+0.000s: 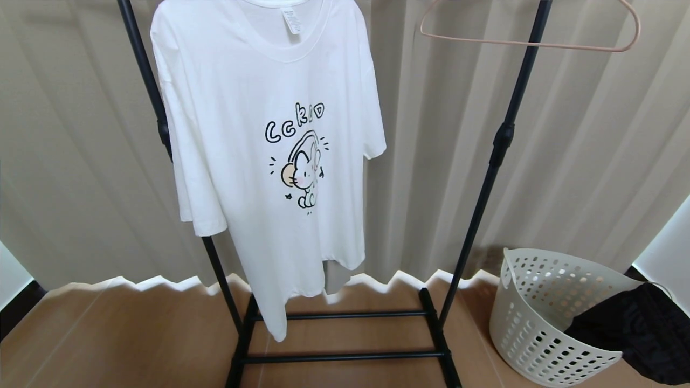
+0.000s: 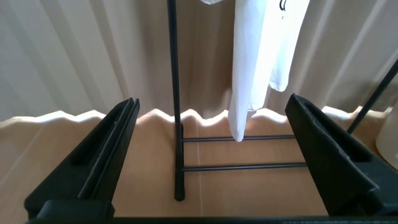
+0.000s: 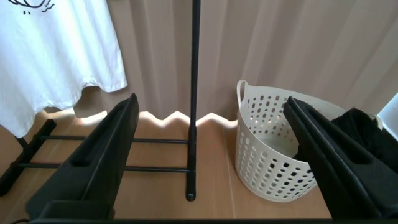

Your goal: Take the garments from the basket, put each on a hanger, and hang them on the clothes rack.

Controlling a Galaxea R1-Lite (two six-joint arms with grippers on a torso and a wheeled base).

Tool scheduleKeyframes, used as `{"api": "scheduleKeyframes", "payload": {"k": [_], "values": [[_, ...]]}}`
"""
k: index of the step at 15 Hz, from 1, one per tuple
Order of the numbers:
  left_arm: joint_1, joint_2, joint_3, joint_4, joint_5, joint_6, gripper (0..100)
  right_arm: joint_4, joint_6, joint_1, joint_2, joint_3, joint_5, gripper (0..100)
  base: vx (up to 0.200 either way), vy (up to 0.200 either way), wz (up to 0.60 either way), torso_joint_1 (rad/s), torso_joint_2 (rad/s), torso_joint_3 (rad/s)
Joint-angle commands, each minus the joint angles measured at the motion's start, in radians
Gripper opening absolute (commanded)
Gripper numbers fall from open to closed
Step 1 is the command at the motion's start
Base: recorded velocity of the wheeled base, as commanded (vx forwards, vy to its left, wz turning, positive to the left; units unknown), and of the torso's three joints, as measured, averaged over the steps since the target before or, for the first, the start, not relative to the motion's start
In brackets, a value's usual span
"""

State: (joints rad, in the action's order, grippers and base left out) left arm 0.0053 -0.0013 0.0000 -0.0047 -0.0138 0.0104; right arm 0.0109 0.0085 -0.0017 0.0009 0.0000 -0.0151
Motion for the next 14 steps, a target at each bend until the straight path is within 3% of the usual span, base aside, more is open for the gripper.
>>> {"api": "scheduleKeyframes", "payload": {"k": [1,3,6,14], "values": [[0.001,0.001,0.0,0.0,0.0,0.0,100,0.0,-0.001,0.0,-0.001,0.0,0.0,100,0.0,0.0,-0.6,-0.002,0.0,0.017],[0.001,0.001,0.0,0.0,0.0,0.0,100,0.0,-0.001,0.0,-0.001,0.0,0.0,100,0.0,0.0,-0.6,0.002,0.0,-0.002],[0.001,0.001,0.0,0.002,0.0,0.002,100,0.0,-0.001,0.0,-0.001,0.0,0.0,100,0.0,0.0,0.0,0.0,0.0,0.0],[0.001,0.001,0.0,0.002,0.0,0.002,100,0.0,0.001,0.0,-0.001,0.0,0.0,100,0.0,-0.2,0.0,0.002,0.0,0.004]]}}
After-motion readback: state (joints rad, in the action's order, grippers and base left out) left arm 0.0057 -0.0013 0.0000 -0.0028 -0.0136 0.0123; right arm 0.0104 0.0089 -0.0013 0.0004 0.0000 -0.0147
